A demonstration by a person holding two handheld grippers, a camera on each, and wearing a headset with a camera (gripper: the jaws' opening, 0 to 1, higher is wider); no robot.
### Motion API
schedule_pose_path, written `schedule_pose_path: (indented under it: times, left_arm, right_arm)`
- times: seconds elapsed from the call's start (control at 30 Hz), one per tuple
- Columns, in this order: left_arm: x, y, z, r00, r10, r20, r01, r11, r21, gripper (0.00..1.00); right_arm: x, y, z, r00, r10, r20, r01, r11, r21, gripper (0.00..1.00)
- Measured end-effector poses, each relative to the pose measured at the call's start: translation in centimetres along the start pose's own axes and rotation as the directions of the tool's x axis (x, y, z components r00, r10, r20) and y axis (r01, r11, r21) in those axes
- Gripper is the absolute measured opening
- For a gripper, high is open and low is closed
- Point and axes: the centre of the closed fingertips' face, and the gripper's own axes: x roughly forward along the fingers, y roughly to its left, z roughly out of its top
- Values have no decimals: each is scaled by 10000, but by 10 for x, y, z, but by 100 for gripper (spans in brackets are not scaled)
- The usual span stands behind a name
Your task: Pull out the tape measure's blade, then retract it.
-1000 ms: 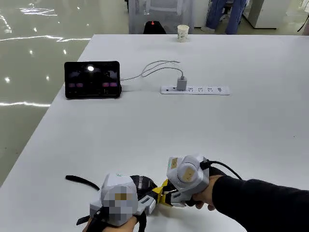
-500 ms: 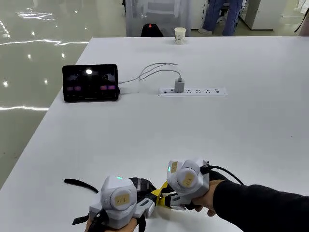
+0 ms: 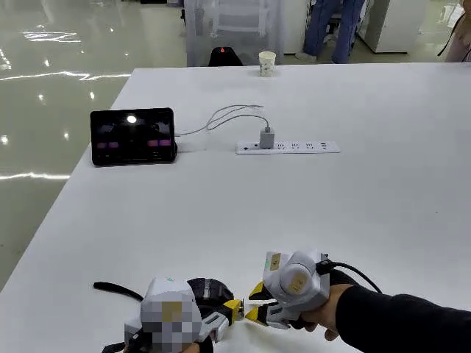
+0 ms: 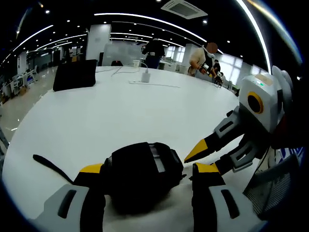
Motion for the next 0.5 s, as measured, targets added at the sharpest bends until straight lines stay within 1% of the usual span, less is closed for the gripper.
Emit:
schedule_pose_path:
  times: [0.07, 0.1, 0.2, 0.27, 0.33, 0.4, 0.5]
  left_arm:
    - [-1, -1, 0, 10000, -4, 8, 4, 9999, 168, 70]
    - [-1, -2, 1, 10000, -32, 28, 31, 9999, 163, 70]
    - [-3, -2, 4, 9999, -119, 73, 117, 9994, 335, 72]
    - [-5, -2, 5, 9998, -183, 74, 181, 9994, 299, 75]
    - [-6, 0, 2, 9997, -242, -94, 244, 9996, 160, 77]
    - [-8, -1, 0, 9985, -500, -239, 502, 9987, 60, 82]
    - [-12, 4, 1, 9979, -589, -252, 590, 9983, 33, 86]
  right_arm:
    - [-3, 0, -3, 10000, -69, 37, 69, 9999, 99, 15]
    - [-4, 0, -3, 9999, -104, 50, 103, 9998, 166, 15]
    - [-13, -2, -1, 9989, -333, 326, 318, 9984, 472, 17]
    - [-19, -4, -1, 9977, -503, 464, 473, 9969, 633, 17]
    - [-23, -5, 0, 9966, -602, 555, 560, 9957, 743, 18]
    - [-27, -6, -2, 9955, -708, 634, 649, 9937, 912, 19]
    - [-33, -5, -3, 9945, -796, 675, 731, 9928, 947, 20]
